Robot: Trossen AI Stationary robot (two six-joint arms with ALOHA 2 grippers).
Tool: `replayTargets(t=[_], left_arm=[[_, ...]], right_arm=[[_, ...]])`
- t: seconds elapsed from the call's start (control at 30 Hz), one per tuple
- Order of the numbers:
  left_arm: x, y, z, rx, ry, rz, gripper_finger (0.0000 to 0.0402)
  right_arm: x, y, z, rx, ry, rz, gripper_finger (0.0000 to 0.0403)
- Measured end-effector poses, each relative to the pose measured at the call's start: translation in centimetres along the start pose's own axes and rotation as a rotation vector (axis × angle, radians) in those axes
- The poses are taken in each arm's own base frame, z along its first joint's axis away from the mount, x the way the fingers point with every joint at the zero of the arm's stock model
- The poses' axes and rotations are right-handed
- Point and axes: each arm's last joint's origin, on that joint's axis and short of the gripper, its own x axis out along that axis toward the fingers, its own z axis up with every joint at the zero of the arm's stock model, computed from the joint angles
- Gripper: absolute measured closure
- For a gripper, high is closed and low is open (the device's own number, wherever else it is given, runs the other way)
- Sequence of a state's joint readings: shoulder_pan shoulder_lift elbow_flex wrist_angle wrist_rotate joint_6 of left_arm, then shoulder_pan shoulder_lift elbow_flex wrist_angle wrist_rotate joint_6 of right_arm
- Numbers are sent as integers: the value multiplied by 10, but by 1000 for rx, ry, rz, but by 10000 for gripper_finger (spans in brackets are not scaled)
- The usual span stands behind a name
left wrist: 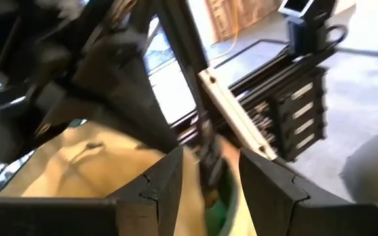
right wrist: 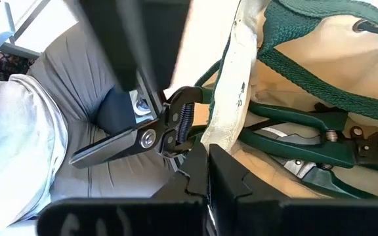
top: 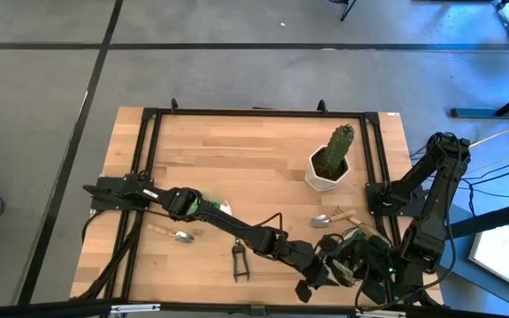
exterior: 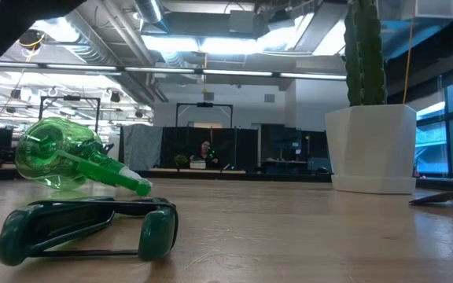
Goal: Pick & Place Garden tools in Gardening bag
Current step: Put the top grafting pruner into the side pocket of the white bag
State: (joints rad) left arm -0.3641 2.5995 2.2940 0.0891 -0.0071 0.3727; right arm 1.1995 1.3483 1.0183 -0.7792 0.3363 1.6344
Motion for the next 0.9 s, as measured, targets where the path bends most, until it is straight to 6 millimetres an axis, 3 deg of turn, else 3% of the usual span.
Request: replayTargets(t=[0.43, 0.63, 0.9], left_arm=[[-1, 26, 0, -87, -108, -25, 258], [-1, 13, 9, -73, -146, -35, 258], [0, 13, 8, -88, -120, 36, 258]], right_arm=[[1, 0, 2, 6, -7, -5, 403], [1, 0, 2, 5, -7, -7, 403], [1, -1, 2, 9, -8, -12, 403]])
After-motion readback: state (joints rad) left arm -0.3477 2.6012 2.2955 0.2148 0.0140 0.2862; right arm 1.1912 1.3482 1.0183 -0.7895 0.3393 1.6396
